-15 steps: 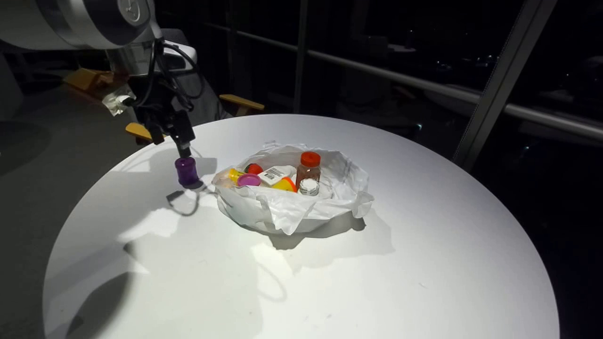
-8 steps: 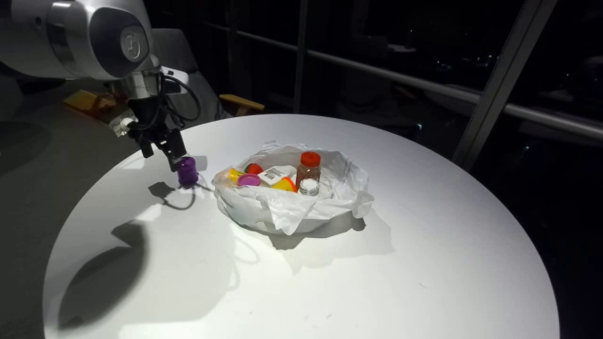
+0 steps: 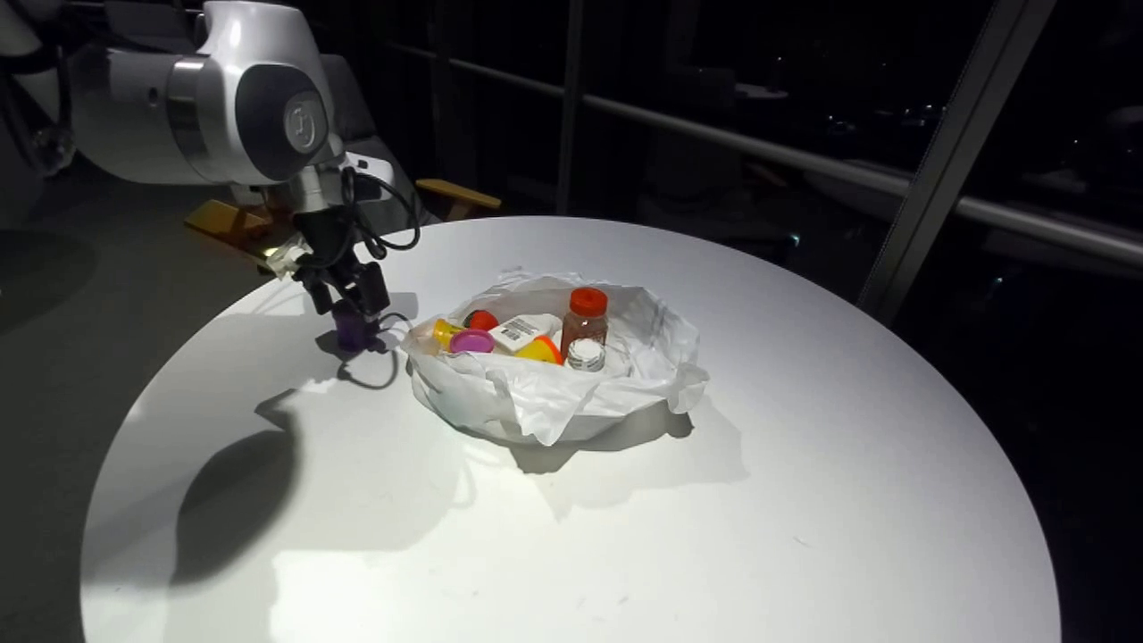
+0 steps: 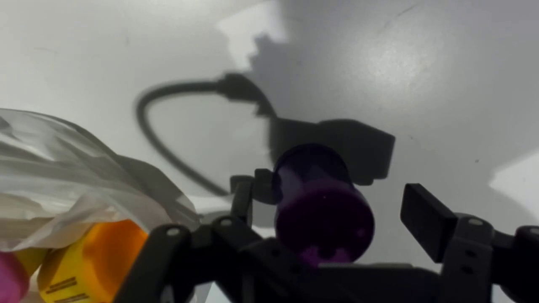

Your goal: Pick up the objects from the table and put them on the plastic

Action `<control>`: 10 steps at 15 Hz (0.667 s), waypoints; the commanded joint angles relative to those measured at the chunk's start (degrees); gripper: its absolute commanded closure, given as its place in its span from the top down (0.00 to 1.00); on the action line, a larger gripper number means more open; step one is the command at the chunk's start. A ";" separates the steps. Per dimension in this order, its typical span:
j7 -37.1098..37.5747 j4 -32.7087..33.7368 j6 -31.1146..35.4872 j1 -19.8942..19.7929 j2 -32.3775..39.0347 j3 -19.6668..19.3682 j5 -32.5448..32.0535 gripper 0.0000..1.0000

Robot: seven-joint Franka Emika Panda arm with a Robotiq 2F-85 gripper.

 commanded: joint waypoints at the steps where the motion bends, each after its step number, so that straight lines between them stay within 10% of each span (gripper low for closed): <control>1: -1.04 2.49 -0.72 1.68 0.81 -2.28 0.48 0.58; 5: 0.11 1.29 -0.59 3.49 -0.63 -4.85 -0.61 0.28; 10: 3.24 0.15 -0.67 6.63 -4.74 -9.39 -2.12 0.25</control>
